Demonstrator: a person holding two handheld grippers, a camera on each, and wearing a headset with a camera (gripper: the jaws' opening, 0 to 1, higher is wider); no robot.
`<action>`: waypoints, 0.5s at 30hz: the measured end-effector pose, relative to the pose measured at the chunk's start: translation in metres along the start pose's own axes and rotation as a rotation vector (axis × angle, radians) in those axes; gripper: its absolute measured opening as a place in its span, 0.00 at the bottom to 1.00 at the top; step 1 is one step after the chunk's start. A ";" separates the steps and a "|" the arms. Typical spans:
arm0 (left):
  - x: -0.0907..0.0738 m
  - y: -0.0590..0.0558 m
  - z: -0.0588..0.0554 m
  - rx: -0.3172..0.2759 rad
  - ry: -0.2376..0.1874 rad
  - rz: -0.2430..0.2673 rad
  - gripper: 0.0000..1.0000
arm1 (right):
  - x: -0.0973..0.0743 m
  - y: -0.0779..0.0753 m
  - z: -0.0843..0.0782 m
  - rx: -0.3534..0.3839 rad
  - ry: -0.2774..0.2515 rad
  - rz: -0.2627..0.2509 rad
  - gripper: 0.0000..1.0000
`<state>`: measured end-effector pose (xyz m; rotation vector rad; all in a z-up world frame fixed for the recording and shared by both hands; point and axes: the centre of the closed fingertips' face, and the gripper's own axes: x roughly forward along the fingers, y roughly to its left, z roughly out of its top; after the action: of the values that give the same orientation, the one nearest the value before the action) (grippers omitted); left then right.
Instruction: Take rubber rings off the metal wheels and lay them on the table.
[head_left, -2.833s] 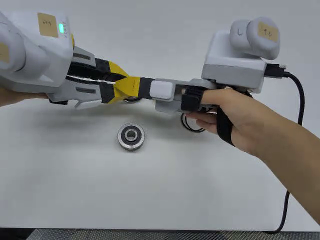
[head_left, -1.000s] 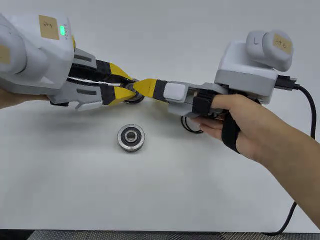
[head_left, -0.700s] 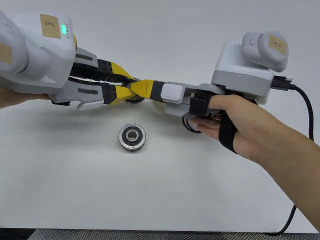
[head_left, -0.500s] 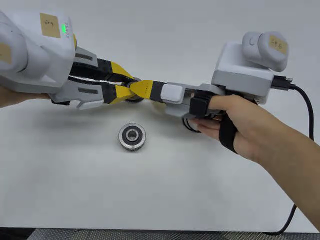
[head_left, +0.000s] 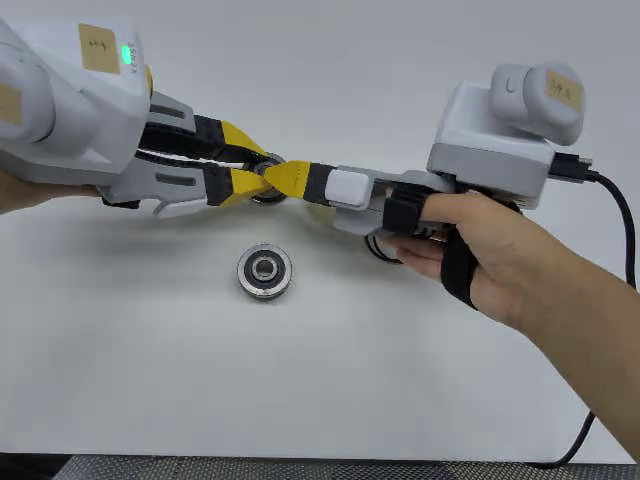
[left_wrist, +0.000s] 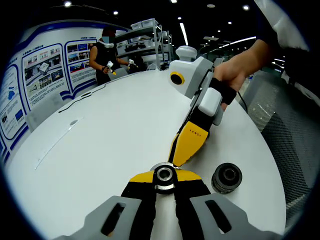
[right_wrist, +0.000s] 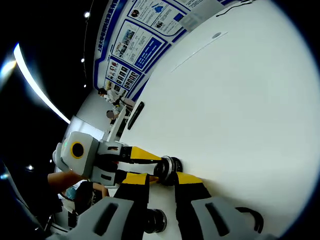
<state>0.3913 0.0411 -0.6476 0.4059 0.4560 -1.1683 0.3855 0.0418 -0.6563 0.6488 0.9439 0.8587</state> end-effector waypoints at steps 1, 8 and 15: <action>0.000 0.000 0.000 0.000 -0.001 0.000 0.13 | 0.000 -0.002 0.000 0.011 -0.003 -0.003 0.19; 0.000 0.001 -0.001 -0.002 -0.003 0.000 0.13 | 0.002 -0.010 0.002 0.086 -0.004 -0.008 0.11; 0.000 0.001 -0.001 0.000 0.001 0.001 0.13 | 0.002 -0.015 0.003 0.137 -0.015 0.000 0.07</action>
<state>0.3922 0.0421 -0.6483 0.4068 0.4563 -1.1676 0.3943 0.0353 -0.6675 0.7718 0.9953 0.7928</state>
